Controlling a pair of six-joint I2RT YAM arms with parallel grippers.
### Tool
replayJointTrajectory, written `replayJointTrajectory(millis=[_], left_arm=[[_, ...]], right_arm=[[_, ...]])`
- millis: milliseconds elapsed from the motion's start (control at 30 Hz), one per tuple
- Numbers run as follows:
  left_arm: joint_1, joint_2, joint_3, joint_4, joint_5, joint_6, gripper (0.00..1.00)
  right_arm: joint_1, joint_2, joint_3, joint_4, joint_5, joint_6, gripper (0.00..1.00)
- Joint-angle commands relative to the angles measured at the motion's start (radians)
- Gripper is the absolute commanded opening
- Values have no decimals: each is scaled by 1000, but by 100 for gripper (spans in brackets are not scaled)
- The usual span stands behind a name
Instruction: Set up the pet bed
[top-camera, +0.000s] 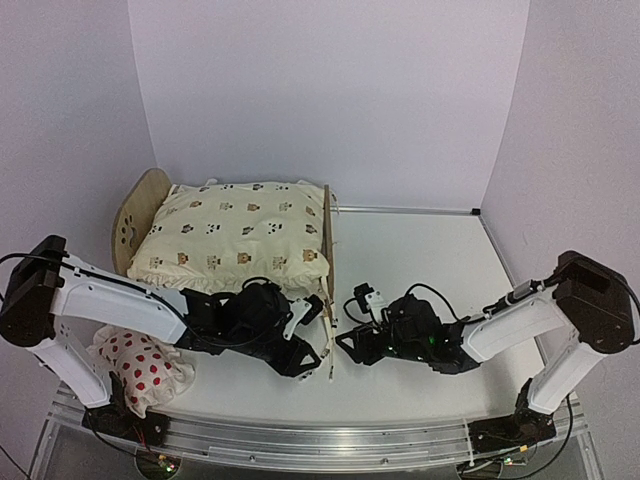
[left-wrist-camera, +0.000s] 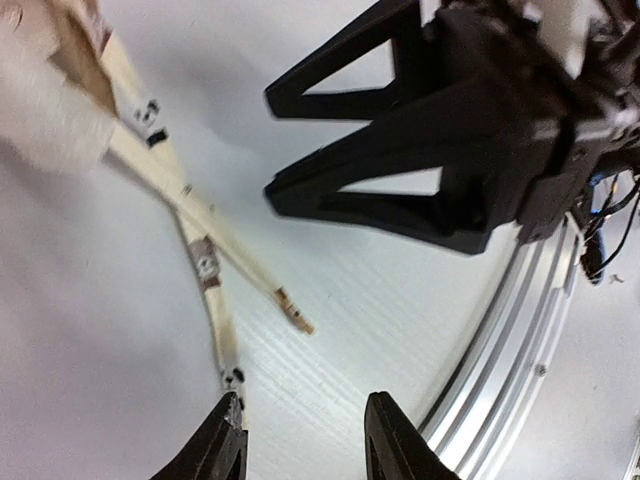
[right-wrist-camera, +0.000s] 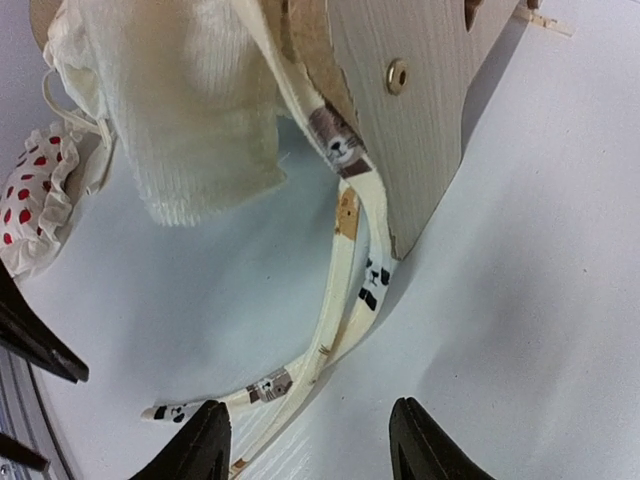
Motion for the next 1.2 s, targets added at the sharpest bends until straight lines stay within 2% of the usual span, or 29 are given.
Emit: replayJointTrajectory(millis=[0,100,433,867,967,1100,1167], left_arm=[[-14,31,-24,-100,-51,17,39],[-31,62,-11,-113,-57,17,38],[-70,138,42,-139,-86,36,41],[-86,194,60,-119,-221,50,31],[-89,214,59,-94,-225,59,21],[-88,218,40,-61,-246,61,0],[-89,209,35,-67,-276,60,0]], right_arm=[[6,3,90,-204,-71,-8,56],[32,37,140,-275,-93,-10,56],[94,93,181,-337,-55,-5,57],[152,157,210,-386,23,-24,51],[159,164,209,-389,41,-23,41],[160,161,188,-389,50,-21,15],[160,148,167,-389,52,-20,3]])
